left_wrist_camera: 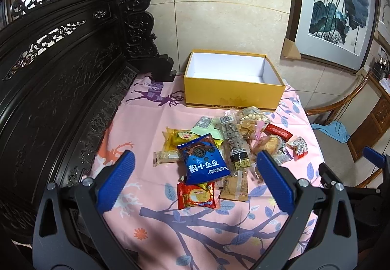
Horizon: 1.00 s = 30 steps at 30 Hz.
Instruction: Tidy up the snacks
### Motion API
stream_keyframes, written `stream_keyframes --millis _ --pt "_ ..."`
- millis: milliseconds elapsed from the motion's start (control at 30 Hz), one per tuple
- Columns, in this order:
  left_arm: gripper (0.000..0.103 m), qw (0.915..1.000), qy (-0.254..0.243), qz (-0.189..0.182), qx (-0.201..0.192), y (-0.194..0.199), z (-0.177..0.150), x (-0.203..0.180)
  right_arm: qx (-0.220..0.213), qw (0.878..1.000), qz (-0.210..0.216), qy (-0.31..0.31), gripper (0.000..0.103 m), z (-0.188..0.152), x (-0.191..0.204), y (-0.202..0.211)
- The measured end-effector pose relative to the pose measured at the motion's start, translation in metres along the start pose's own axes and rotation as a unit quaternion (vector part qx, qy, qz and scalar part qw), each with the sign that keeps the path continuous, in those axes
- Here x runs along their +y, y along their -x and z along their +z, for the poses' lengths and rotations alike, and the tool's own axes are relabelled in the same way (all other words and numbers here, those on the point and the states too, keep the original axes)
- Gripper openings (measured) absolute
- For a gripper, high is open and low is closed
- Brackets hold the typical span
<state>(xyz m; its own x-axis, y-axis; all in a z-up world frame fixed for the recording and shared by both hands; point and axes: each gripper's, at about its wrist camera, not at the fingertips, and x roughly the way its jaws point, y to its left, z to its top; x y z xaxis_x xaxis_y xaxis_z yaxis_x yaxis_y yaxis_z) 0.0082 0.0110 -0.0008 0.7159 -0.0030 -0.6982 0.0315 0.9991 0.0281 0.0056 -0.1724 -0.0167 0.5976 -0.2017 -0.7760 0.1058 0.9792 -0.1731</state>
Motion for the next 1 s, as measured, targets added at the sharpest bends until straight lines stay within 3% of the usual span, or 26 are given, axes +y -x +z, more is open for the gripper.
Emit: stream_keyframes --millis 200,633,767,1000 --pt "0.101 1.0000 0.002 0.001 0.003 -0.003 0.001 0.002 -0.003 1.000 -0.011 0.003 0.102 -0.002 0.000 0.000" --pt "0.101 1.0000 -0.003 -0.001 0.006 -0.011 -0.001 0.003 -0.020 0.999 0.039 0.008 0.102 0.003 0.000 0.006" --pt "0.101 0.9999 -0.001 -0.006 0.011 -0.026 -0.010 0.008 -0.010 0.997 0.079 -0.010 0.102 -0.002 -0.006 -0.009" --pt "0.101 0.9994 0.004 -0.004 0.034 -0.069 -0.027 0.021 0.009 0.994 0.105 -0.011 0.102 -0.003 -0.002 -0.063"
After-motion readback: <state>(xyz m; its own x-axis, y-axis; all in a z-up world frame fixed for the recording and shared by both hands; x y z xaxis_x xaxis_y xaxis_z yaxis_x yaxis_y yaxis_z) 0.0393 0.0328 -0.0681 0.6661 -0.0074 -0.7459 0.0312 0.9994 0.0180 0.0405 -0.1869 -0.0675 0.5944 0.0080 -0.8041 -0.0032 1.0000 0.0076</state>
